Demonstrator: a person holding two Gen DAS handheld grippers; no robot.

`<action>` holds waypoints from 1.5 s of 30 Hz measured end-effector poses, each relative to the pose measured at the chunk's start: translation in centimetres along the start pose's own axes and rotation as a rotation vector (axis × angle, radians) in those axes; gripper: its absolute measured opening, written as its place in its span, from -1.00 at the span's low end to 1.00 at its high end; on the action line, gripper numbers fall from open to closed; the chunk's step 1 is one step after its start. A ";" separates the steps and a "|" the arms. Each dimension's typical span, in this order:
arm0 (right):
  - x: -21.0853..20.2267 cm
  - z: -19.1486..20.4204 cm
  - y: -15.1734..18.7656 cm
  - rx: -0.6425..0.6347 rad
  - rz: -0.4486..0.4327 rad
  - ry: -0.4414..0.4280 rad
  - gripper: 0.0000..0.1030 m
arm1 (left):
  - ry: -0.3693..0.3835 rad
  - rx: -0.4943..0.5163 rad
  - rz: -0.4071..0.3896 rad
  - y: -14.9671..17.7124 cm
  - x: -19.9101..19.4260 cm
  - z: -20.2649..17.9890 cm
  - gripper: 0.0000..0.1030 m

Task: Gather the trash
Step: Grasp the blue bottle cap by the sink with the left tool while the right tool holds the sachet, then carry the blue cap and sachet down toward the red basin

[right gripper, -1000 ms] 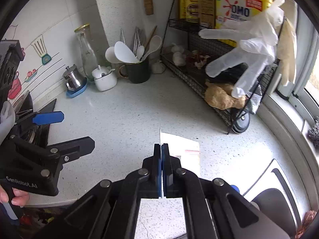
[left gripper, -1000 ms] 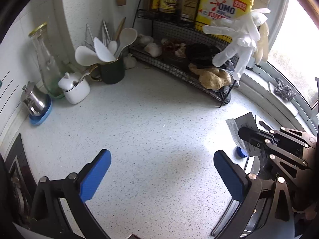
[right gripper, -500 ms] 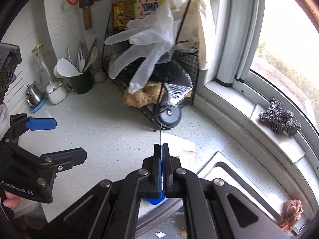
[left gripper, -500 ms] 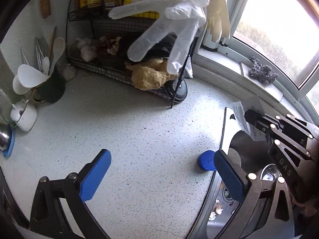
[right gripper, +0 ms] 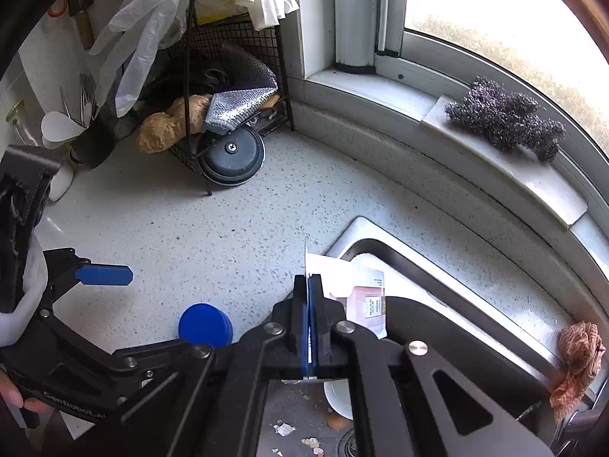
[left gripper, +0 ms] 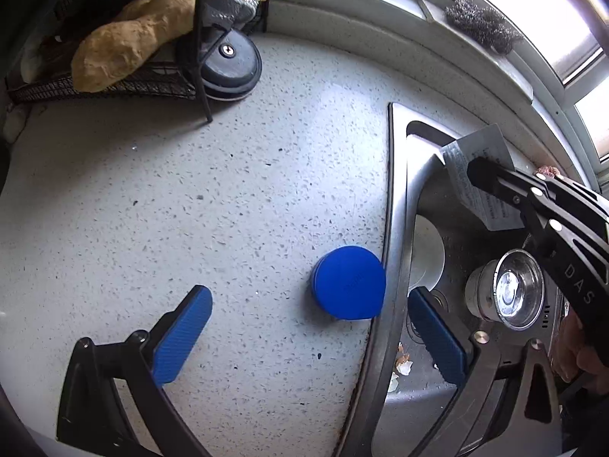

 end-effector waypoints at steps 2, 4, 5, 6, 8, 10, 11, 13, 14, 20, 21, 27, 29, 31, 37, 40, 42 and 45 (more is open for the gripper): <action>0.3 -0.6 0.6 0.021 0.016 0.001 -0.99 | -0.006 0.005 0.016 -0.1 1.2 -0.4 0.98; 0.4 -0.9 0.9 0.036 0.025 -0.003 -0.99 | -0.005 0.009 0.034 0.0 2.1 -0.6 0.98; 0.4 -1.0 0.9 0.038 0.027 -0.003 -0.99 | -0.005 0.010 0.038 0.0 2.5 -0.7 0.98; 0.3 -1.1 0.9 0.040 0.026 -0.005 -0.99 | -0.019 0.021 0.027 -0.2 2.6 -0.8 0.98; 0.1 -1.4 0.8 0.044 0.021 -0.008 -0.99 | -0.040 0.044 0.021 -0.4 2.9 -1.0 0.96; 0.1 -1.5 0.6 0.049 0.019 -0.015 -0.99 | -0.058 0.060 0.006 -0.5 3.0 -1.1 0.86; 0.1 -1.6 0.6 0.050 0.018 -0.018 -0.99 | -0.059 0.065 0.002 -0.6 2.9 -1.1 0.78; 0.0 -1.4 0.6 0.051 0.016 -0.026 -0.99 | -0.063 0.073 -0.011 -0.8 2.4 -0.9 0.55; 0.0 -1.4 0.6 0.055 0.016 -0.034 -0.99 | -0.067 0.074 -0.017 -0.9 2.3 -0.8 0.35; 0.8 0.1 0.3 0.046 0.023 -0.058 -0.99 | -0.086 0.042 -0.033 -0.6 0.9 1.0 -0.14; 0.9 0.7 0.1 0.034 0.021 -0.065 -0.99 | -0.089 0.033 -0.036 -0.3 0.6 1.4 -0.14; 0.2 4.4 -0.7 -0.033 0.009 -0.108 -0.99 | -0.116 -0.040 -0.086 2.2 -2.7 4.2 -0.14; -0.1 5.9 -1.0 -0.054 0.003 -0.126 -0.99 | -0.130 -0.071 -0.108 2.8 -4.2 5.5 -0.14; -0.5 7.4 -1.4 -0.079 -0.006 -0.144 -0.99 | -0.141 -0.102 -0.136 3.4 -6.1 6.8 -0.14; -2.3 12.6 -2.1 -0.147 -0.038 -0.204 -0.99 | -0.185 -0.175 -0.220 5.6 -11.9 9.9 -0.14; -3.1 15.2 -1.9 -0.180 -0.045 -0.236 -0.99 | -0.207 -0.216 -0.256 7.2 -14.7 11.6 -0.14; -3.7 17.1 -1.7 -0.207 -0.052 -0.255 -0.99 | -0.216 -0.244 -0.273 8.8 -16.0 12.3 -0.14; -4.5 19.8 -1.2 -0.243 -0.057 -0.288 -0.99 | -0.238 -0.280 -0.295 11.3 -17.8 13.1 -0.14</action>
Point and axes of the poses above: each gripper's, at about its wrist camera, not at the fingertips, and x roughly the way its jaws point, z to its left, y to its underside, the point moved 6 cm from there along x, roughly the way its jaws point, and after that the axes turned 4 degrees about -z, right-handed, at the moved point
